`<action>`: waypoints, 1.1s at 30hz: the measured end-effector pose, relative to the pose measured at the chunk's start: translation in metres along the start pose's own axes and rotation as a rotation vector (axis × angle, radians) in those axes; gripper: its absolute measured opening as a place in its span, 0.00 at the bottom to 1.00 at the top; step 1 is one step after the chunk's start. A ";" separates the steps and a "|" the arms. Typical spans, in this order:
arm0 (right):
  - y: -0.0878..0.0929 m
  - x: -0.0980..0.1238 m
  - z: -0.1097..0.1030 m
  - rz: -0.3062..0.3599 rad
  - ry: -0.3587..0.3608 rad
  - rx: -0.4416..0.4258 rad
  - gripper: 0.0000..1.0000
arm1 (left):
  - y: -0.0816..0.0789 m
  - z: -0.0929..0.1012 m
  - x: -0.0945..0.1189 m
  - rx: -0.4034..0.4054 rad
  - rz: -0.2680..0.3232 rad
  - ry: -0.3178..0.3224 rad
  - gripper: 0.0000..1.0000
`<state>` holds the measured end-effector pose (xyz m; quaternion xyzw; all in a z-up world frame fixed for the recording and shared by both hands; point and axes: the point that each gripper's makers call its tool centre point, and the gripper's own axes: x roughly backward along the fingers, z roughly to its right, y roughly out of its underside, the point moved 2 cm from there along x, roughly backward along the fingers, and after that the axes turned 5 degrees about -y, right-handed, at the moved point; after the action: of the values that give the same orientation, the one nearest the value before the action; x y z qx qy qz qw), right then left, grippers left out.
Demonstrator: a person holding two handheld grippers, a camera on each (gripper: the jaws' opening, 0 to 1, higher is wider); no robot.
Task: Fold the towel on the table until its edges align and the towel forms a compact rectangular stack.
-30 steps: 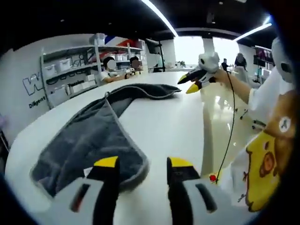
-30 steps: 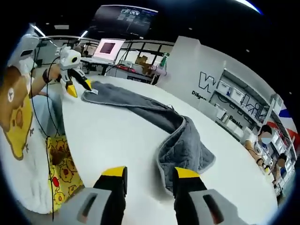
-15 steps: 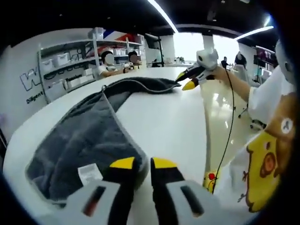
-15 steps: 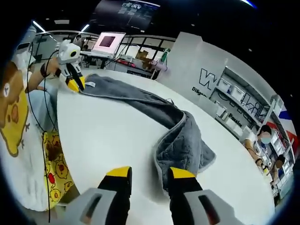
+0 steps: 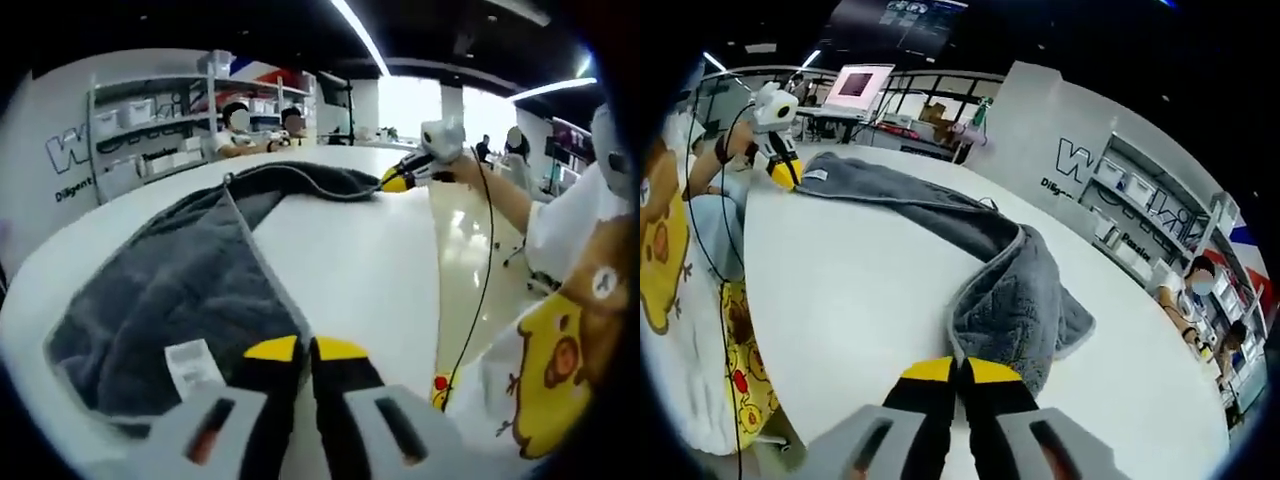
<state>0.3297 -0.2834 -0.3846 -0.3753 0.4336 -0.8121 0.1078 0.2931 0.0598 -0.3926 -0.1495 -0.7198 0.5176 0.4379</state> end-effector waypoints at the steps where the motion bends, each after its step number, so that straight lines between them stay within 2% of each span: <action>1: 0.000 0.000 0.000 -0.001 -0.001 0.000 0.03 | 0.000 -0.001 0.001 0.005 0.001 -0.001 0.06; 6: 0.002 0.000 0.002 -0.024 -0.006 0.014 0.02 | 0.003 -0.006 0.005 0.022 -0.001 -0.013 0.05; 11: 0.012 0.006 0.014 -0.063 0.022 0.018 0.02 | 0.013 -0.030 0.019 0.047 -0.008 -0.084 0.05; 15: 0.027 0.017 0.030 -0.082 0.070 -0.020 0.02 | 0.024 -0.059 0.043 0.086 -0.009 -0.183 0.05; 16: 0.030 0.019 0.033 -0.086 0.080 -0.029 0.02 | 0.030 -0.069 0.053 0.096 -0.017 -0.224 0.05; 21: 0.044 0.030 0.049 -0.104 0.127 -0.067 0.02 | 0.053 -0.105 0.088 0.154 -0.030 -0.347 0.05; 24: 0.053 0.035 0.056 -0.118 0.151 -0.091 0.02 | 0.066 -0.118 0.106 0.178 -0.033 -0.400 0.05; 27: 0.061 0.037 0.060 -0.132 0.163 -0.107 0.02 | 0.080 -0.134 0.127 0.187 -0.056 -0.492 0.05; 33: 0.063 0.042 0.063 -0.127 0.179 -0.125 0.02 | 0.095 -0.149 0.153 0.215 -0.065 -0.565 0.05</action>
<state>0.3350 -0.3812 -0.3909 -0.3342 0.4665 -0.8189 -0.0067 0.3000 0.2936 -0.3906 0.0708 -0.7584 0.5977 0.2501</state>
